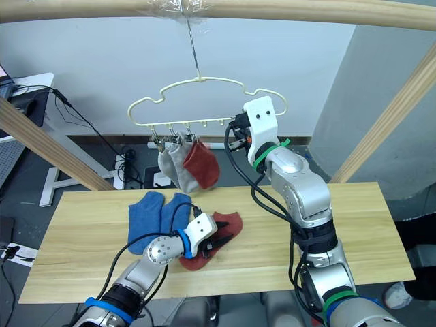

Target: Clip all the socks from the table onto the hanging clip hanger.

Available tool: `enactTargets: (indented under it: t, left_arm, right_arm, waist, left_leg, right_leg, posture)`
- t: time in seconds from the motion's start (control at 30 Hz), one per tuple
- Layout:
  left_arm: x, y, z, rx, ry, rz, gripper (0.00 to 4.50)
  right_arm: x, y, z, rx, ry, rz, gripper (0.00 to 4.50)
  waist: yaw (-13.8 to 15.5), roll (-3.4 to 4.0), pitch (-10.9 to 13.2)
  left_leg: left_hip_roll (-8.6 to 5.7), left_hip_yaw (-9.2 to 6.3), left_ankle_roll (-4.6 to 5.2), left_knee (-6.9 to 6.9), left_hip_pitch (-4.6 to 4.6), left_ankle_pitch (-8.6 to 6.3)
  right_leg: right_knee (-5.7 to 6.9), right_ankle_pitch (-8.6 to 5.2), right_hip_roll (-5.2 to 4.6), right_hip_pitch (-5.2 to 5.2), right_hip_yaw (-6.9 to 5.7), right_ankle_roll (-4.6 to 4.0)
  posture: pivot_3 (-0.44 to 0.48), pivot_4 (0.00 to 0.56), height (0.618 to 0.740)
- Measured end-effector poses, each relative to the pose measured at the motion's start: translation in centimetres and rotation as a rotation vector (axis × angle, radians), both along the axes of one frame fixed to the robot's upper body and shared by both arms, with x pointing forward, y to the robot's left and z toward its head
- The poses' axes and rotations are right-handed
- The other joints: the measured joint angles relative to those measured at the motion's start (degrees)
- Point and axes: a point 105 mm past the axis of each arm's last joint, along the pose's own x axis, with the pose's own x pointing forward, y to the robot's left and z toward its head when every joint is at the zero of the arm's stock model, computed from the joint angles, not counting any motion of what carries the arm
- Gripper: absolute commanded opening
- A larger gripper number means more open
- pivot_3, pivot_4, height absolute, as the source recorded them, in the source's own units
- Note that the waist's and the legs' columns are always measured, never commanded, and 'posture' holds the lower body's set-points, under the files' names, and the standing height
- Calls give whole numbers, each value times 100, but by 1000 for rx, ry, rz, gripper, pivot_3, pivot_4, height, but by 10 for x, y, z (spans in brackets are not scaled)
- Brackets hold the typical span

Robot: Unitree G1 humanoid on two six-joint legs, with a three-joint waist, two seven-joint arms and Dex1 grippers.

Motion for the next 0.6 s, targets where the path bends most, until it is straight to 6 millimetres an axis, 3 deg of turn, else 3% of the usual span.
enactTargets:
  t: [0.1, 0.3, 0.43, 0.6]
  left_arm:
    - [0, -1, 2, -44, -15, 5, 13]
    - [23, -11, 52, -222, -206, 21, 13]
    - [24, -7, 65, -268, -296, 36, 13]
    - [31, -4, 104, -325, -536, 51, 13]
  right_arm:
    - [0, 0, 0, 0, 0, -1, 0]
    - [-2, 1, 0, 1, 3, 3, 0]
    - [-2, 1, 2, 4, 0, 0, 0]
    - [-3, 0, 3, 34, 20, 2, 0]
  waist:
    - [-7, 0, 0]
    - [-3, 0, 0]
    - [-68, 0, 0]
    - [-91, 0, 1]
  left_leg:
    - [0, -1, 0, 0, 0, 0]
    - [-1, -2, 0, 1, -4, 0]
    - [0, 3, 1, 0, -5, 0]
    - [0, -2, 0, 0, -6, 0]
  right_leg:
    - [1, 0, 0, 0, 0, 0]
    - [-2, 0, -2, 0, -2, 0]
    - [-7, 0, -2, -2, 1, 0]
    - [-4, 0, -3, -1, 0, 0]
  posture:
    - [-70, 255, 720]
    - [-74, 257, 720]
    - [-78, 261, 720]
    - [-74, 261, 720]
